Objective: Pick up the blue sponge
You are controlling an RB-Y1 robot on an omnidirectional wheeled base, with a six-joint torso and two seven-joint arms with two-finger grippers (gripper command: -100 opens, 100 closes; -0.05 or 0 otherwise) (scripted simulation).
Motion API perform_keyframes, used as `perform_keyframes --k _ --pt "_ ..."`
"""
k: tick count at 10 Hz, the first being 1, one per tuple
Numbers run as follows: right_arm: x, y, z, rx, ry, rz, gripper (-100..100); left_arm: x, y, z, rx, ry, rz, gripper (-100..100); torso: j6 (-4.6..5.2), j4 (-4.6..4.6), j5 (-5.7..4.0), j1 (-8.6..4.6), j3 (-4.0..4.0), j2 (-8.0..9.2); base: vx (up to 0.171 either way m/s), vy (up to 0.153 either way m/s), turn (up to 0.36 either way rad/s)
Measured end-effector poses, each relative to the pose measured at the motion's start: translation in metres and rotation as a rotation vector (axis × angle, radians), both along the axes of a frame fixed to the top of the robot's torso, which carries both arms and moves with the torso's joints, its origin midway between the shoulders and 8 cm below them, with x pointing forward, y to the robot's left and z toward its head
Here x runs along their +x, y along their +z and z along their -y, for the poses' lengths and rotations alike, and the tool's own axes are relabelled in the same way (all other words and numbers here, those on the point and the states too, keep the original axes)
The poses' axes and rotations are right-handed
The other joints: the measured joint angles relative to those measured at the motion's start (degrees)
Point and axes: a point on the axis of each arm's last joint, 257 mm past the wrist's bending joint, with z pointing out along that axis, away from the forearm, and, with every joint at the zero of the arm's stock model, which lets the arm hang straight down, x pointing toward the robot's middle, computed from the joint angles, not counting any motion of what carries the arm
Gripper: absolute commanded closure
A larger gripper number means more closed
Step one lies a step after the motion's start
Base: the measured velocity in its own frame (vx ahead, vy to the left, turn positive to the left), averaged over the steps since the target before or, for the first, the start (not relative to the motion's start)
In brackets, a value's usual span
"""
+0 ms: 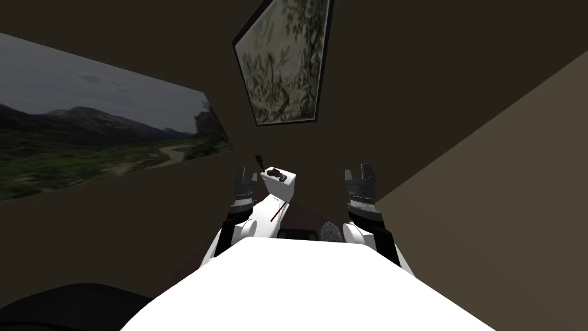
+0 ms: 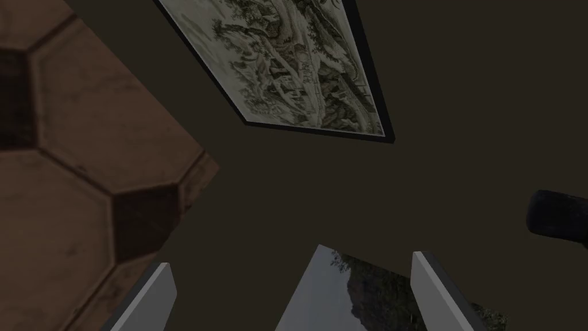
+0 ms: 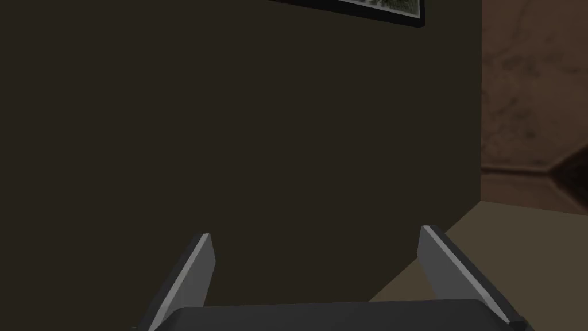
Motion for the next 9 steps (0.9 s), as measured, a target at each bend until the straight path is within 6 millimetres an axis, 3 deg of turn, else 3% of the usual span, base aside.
perform_keyframes --k 9 --pt "0.0 0.0 0.0 0.0 0.0 0.0 0 0.035 -0.031 0.018 0.091 -0.131 -0.165 -100 0.0 0.01 0.02 0.07 0.02 0.03 -0.013 0.016 -0.04"
